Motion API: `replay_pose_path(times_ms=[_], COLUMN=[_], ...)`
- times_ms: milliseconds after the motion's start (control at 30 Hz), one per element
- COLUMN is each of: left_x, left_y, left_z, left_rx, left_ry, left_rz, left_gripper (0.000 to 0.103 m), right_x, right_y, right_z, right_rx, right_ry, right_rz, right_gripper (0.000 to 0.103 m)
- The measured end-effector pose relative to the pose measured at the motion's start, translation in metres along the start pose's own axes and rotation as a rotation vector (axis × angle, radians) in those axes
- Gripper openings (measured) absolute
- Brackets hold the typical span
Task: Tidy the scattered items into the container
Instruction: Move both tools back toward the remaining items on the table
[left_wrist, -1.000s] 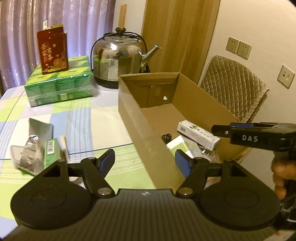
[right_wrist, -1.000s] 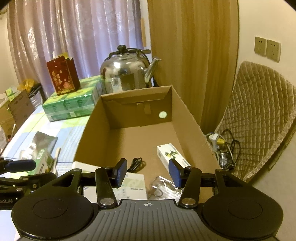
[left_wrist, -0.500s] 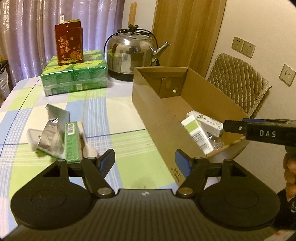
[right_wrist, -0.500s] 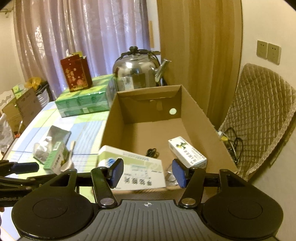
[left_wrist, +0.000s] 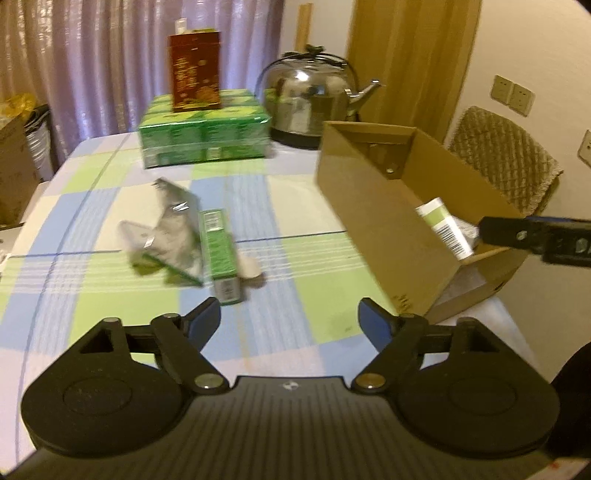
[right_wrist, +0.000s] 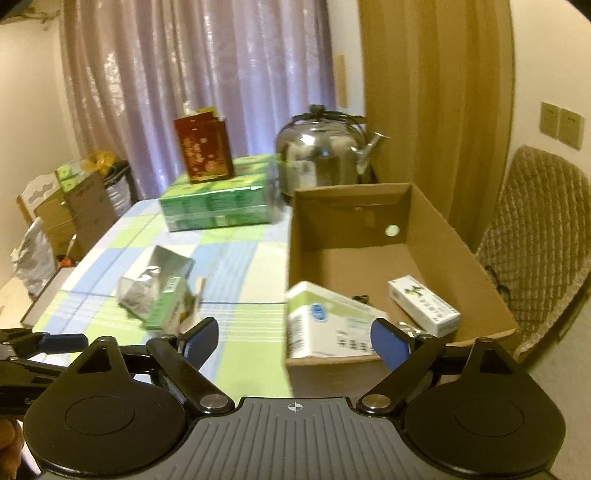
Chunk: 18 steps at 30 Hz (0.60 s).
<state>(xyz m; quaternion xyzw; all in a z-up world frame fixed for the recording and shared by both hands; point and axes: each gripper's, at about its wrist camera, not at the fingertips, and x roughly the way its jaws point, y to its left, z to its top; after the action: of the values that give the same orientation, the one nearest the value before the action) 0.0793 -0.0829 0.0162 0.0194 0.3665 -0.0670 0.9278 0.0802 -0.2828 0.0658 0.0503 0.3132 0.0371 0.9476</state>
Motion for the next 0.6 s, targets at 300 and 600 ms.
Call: replay_pose_path(times_ms=[300, 600], left_x=[-0.019, -0.028], left_y=[0.058, 0.103], left_z=[-0.018, -0.02], left_rx=[-0.044, -0.086], left_ry=[0.008, -0.002], left_rz=[0.112, 0.178], left_gripper=[0.092, 0.098], right_x=[0.004, 0.02], right_y=[0.047, 0.087], right_z=[-0.003, -0.005], right_rx=[-0.058, -0.122], right_ry=[0.009, 0.032], right_rz=[0.083, 0.134], right_gripper=[0.096, 0.097])
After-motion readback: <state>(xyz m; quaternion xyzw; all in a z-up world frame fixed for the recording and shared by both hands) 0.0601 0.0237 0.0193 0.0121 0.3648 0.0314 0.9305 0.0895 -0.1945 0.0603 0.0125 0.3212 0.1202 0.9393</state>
